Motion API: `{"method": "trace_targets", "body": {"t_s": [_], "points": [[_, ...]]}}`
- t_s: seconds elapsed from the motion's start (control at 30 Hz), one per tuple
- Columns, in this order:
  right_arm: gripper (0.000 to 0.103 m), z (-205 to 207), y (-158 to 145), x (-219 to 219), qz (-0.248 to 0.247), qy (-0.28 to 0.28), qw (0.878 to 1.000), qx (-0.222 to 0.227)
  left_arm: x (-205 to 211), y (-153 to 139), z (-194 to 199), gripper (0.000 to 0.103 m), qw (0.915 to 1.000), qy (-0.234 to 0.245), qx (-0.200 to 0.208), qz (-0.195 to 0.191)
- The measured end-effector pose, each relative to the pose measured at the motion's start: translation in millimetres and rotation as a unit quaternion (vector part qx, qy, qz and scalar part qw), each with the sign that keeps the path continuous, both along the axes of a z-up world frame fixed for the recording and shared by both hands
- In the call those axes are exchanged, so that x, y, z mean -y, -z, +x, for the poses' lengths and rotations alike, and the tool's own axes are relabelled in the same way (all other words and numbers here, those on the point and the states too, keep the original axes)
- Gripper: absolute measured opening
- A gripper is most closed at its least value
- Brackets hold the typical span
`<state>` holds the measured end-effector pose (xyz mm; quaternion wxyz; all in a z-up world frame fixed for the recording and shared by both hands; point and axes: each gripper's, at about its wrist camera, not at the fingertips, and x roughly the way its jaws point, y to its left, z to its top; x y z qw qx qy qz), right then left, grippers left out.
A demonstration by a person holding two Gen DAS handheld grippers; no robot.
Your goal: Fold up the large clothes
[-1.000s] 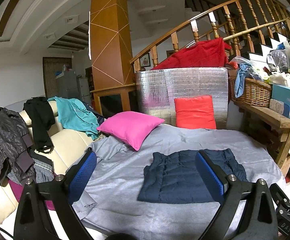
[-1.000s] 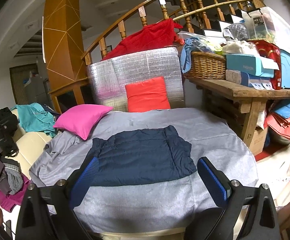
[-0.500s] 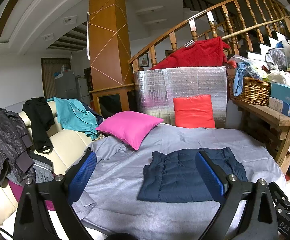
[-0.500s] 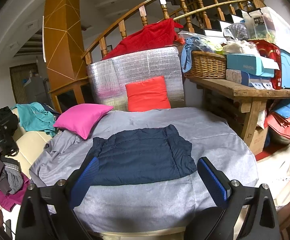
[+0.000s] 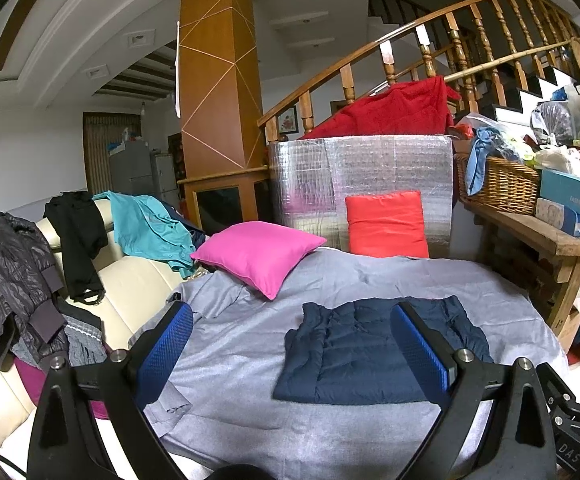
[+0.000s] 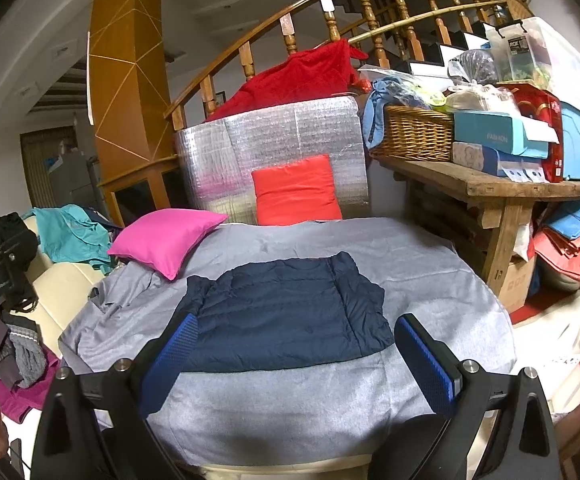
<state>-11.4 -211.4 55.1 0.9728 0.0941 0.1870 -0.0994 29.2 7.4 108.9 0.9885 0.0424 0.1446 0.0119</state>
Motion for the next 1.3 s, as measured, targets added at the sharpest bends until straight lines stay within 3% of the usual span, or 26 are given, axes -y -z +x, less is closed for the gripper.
{"method": "trace_targets", "body": {"t_s": [1.3], "points": [[0.100, 12.6, -6.1, -13.7, -0.016, -0.007, 1.000, -0.008, -6.2, 5.3, 3.9, 0.099, 0.9998, -0.003, -0.004, -0.017]]}}
